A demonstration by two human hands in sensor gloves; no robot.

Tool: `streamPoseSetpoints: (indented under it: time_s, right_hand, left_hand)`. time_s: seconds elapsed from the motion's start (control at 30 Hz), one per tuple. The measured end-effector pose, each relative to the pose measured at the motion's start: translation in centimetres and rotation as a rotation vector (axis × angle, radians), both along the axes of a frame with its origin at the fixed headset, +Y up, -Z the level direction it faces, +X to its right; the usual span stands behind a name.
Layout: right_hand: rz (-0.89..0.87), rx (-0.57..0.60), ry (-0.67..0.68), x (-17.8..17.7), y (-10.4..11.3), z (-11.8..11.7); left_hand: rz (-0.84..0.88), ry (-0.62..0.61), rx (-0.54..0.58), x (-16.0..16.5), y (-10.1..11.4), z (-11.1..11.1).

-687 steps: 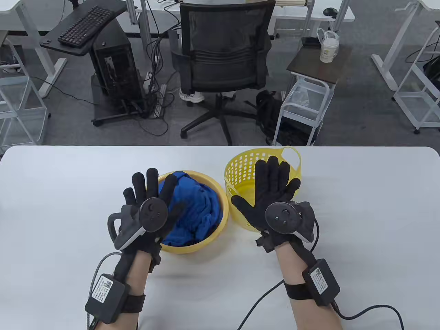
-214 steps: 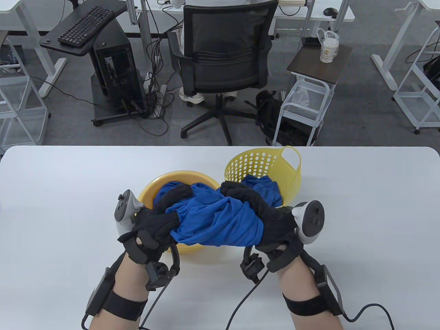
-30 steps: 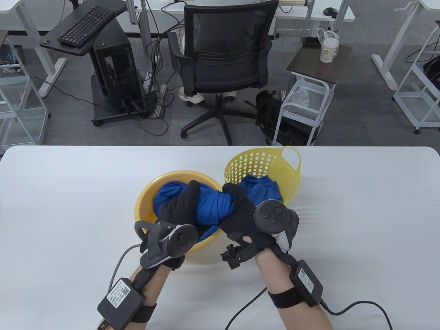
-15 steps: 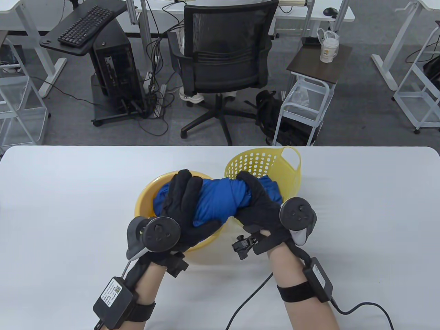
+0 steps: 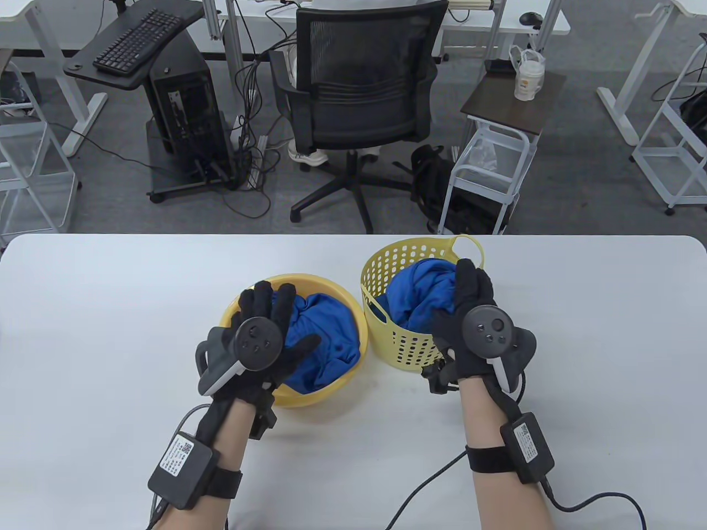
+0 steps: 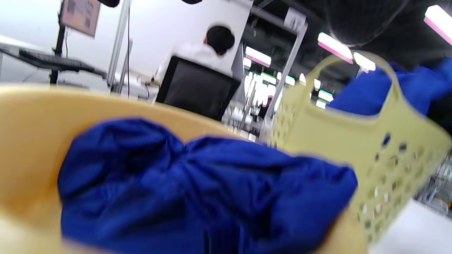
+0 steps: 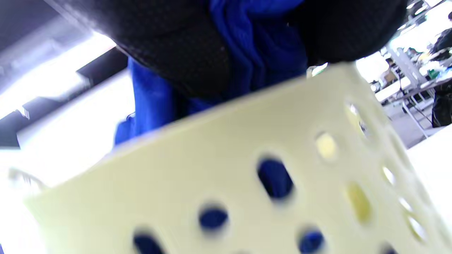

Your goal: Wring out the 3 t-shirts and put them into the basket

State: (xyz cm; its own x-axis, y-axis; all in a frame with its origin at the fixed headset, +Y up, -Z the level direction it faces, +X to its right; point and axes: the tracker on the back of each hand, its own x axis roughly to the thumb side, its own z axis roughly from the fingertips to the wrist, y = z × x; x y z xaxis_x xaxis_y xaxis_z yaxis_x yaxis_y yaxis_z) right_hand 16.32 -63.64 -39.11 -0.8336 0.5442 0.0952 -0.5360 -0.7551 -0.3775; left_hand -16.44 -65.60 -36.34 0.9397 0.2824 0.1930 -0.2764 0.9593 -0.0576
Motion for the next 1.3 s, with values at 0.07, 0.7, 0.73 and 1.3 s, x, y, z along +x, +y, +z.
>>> streamPoseSetpoints:
  time_s: [0.07, 0.7, 0.73, 1.3]
  right_hand:
    - [-0.027, 0.055, 0.039, -0.5, 0.5, 0.3]
    - [-0.036, 0.376, 0.273, -4.0, 2.0, 2.8]
    - [-0.032, 0.382, 0.277, -4.1, 2.1, 3.0]
    - [0.192, 0.061, 0.775, -11.9, -0.8, 3.8]
  left_hand:
    - [-0.04, -0.036, -0.103, 1.5, -1.3, -0.4]
    - [0.597, 0.145, -0.144, -3.9, 0.2, -0.9]
    - [0.714, 0.13, -0.136, -4.7, 0.7, -0.6]
    - [1.561, -0.739, 0.046, -3.9, 10.3, 7.9]
